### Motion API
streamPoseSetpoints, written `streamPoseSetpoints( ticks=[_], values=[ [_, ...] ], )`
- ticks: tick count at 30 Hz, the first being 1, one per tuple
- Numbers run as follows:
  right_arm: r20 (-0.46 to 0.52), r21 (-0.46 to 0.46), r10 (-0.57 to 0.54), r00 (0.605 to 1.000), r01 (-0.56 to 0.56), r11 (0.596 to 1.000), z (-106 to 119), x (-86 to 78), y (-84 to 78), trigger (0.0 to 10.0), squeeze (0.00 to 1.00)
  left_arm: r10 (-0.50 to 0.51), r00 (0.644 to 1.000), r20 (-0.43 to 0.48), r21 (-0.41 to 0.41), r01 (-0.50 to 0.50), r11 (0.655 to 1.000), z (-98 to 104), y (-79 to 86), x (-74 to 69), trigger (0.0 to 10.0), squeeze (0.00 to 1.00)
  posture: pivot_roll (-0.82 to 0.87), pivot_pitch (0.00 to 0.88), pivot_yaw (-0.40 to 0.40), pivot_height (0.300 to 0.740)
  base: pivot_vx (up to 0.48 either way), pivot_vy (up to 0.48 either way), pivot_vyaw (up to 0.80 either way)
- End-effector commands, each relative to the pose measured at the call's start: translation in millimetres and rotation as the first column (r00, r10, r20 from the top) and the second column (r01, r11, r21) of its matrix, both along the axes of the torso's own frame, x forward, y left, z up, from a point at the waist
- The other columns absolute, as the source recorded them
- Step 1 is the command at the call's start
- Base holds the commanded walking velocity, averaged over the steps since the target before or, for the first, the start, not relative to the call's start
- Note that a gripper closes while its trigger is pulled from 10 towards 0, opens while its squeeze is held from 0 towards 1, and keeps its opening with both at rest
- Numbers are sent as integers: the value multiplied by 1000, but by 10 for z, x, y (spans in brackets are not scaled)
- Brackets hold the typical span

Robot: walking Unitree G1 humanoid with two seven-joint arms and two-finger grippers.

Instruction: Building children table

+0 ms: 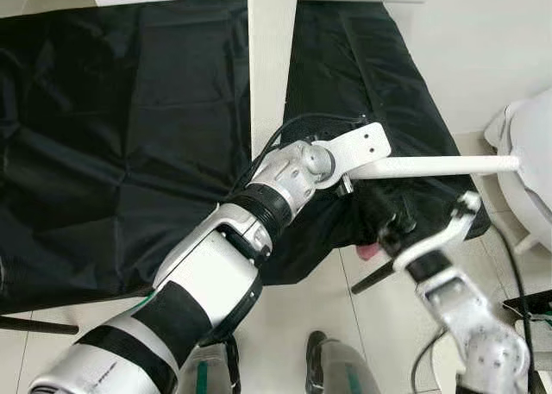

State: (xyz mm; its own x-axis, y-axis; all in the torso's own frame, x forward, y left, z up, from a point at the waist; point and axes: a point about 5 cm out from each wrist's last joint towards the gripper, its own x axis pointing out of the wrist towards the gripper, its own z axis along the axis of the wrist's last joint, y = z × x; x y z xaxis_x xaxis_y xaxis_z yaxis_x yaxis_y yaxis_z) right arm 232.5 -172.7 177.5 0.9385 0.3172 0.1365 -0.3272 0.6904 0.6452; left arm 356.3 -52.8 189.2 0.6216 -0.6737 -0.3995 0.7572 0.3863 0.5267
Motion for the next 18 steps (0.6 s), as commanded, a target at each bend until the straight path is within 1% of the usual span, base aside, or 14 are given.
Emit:
streamPoseSetpoints(
  ticks=[1,2,4,5,6,7,11,12,13,15,16,17,18],
  values=[
    [16,-35,-3,1000,4,999,28,21,-6,10000,0,87,990,108,-103,-76,992,179,60,61,10000,0,-58,127,47,740,0,0,0],
    [44,-66,-2,999,5,998,97,73,-7,10000,0,41,997,62,-133,-33,991,161,67,13,10000,0,-54,125,45,740,0,0,0],
    [80,-87,-6,997,13,996,198,206,-15,10000,0,-60,998,-13,-193,56,980,134,98,-122,10000,0,-46,117,37,740,0,0,0],
    [80,-87,-6,997,13,996,198,206,-15,10000,0,-60,998,-13,-193,56,980,134,98,-122,10000,0,-46,117,37,740,0,0,0],
    [88,-96,-11,996,20,995,220,259,-22,10000,0,-104,994,-34,-209,95,973,120,107,-189,10000,0,-34,115,32,740,0,0,0],
    [88,-96,-11,996,20,995,220,259,-22,10000,0,-104,994,-34,-209,95,973,120,107,-189,10000,0,-34,115,32,740,0,0,0],
    [97,-98,-9,995,18,995,253,406,17,10000,0,-196,980,-26,-227,185,956,114,130,-353,10000,0,-13,112,17,740,0,0,0],
    [99,-89,-18,995,27,996,254,432,21,10000,0,-213,977,-20,-232,203,951,115,132,-382,10000,0,-13,112,17,740,0,0,0],
    [99,-89,-18,995,27,996,254,432,21,10000,0,-213,977,-20,-232,203,951,115,132,-382,10000,0,-13,112,17,740,0,0,0],
    [58,-55,-99,993,102,993,205,509,-50,10000,0,-240,971,-10,-220,232,947,96,146,-428,10000,0,-9,112,14,740,0,0,0],
    [58,-55,-99,993,102,993,205,509,-50,10000,0,-240,971,-10,-220,232,947,96,146,-428,10000,0,-9,112,14,740,0,0,0],
    [71,-39,-134,988,137,990,198,539,-112,10000,0,-271,962,-17,-232,260,937,95,199,-523,10000,0,-12,111,19,740,0,0,0],
    [71,-39,-134,988,137,990,198,539,-112,10000,0,-271,962,-17,-232,260,937,95,199,-523,10000,0,-12,111,19,740,0,0,0]
  ],
)
